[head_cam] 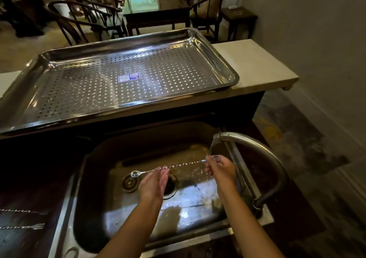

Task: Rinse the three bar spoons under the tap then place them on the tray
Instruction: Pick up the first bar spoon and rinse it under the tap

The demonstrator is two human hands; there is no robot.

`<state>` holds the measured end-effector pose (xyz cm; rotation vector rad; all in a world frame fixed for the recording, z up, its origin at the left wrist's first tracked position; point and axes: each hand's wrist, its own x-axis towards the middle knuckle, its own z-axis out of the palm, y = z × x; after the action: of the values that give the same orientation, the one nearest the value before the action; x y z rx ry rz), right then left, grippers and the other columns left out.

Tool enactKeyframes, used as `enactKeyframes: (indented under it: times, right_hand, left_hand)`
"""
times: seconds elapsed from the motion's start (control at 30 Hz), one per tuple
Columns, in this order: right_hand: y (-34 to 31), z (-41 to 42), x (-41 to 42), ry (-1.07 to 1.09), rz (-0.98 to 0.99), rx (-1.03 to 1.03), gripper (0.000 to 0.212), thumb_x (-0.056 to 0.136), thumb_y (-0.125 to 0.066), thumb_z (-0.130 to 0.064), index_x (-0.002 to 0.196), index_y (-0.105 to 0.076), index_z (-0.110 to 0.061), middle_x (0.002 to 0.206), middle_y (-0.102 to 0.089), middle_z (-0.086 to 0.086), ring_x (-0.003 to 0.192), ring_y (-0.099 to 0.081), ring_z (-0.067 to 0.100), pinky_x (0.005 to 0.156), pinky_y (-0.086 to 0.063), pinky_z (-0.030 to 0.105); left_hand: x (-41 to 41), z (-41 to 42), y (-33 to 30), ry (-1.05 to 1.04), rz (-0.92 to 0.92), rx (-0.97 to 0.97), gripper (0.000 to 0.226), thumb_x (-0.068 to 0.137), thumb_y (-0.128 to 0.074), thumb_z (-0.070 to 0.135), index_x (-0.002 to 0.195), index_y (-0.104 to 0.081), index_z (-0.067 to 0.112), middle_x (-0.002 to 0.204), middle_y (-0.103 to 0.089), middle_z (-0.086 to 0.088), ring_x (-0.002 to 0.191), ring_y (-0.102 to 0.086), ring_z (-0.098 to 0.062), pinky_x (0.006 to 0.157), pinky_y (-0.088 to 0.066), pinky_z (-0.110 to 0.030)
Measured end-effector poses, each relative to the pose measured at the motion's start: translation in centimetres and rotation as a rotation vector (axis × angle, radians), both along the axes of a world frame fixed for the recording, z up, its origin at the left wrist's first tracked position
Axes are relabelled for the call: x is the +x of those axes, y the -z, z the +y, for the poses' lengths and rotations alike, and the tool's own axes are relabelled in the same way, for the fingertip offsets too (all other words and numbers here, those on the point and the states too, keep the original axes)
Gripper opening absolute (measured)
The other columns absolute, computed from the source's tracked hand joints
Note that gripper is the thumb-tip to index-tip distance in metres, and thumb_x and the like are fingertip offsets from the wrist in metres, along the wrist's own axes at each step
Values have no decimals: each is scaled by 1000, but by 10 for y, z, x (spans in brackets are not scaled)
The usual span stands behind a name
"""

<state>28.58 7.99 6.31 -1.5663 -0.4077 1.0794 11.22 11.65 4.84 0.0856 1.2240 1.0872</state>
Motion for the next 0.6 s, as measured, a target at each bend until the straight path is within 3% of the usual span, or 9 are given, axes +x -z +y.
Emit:
enactKeyframes:
  times: [0.1, 0.17, 0.33, 0.47, 0.6]
  right_hand:
    - [3, -6, -6, 68, 35, -12, 10, 82, -66, -15, 73, -62, -13, 63, -65, -1, 54, -59, 8, 52, -47, 18]
    - [4, -8, -11, 74, 67, 1, 10, 83, -66, -15, 74, -64, -11, 62, -68, -1, 56, -62, 8, 54, -49, 19]
    - [0, -6, -15, 48, 26, -8, 11, 82, -64, -11, 77, -68, -3, 58, -67, 0, 49, -61, 5, 48, -48, 12]
    - [-2, -4, -12, 22, 20, -6, 14, 84, -62, -10, 72, -68, -5, 58, -67, 1, 48, -61, 4, 47, -48, 12]
    - [-2, -6, 5, 13, 12, -14, 23, 87, -58, -12, 66, -66, -13, 56, -67, -2, 51, -61, 8, 51, -50, 17]
  left_hand:
    - [19, -5, -3, -27, -39, -16, 6, 91, -52, 1, 88, -56, -2, 88, -64, -18, 68, -70, -20, 54, -57, -19]
    - [31, -8, -4, -22, -61, -18, 7, 91, -52, 1, 86, -57, -2, 86, -64, -18, 57, -71, -17, 49, -56, -18]
    - [55, -14, -10, 13, -73, -6, 7, 90, -53, -1, 92, -58, -5, 88, -64, -19, 65, -69, -19, 51, -57, -18]
    - [76, -18, -18, 135, -55, 49, 7, 90, -54, 0, 86, -60, -1, 81, -66, -17, 58, -71, -13, 72, -57, -24]
    - [87, -15, -25, 267, -44, 76, 9, 90, -55, 6, 87, -63, 2, 69, -72, -7, 56, -71, -8, 60, -57, -15]
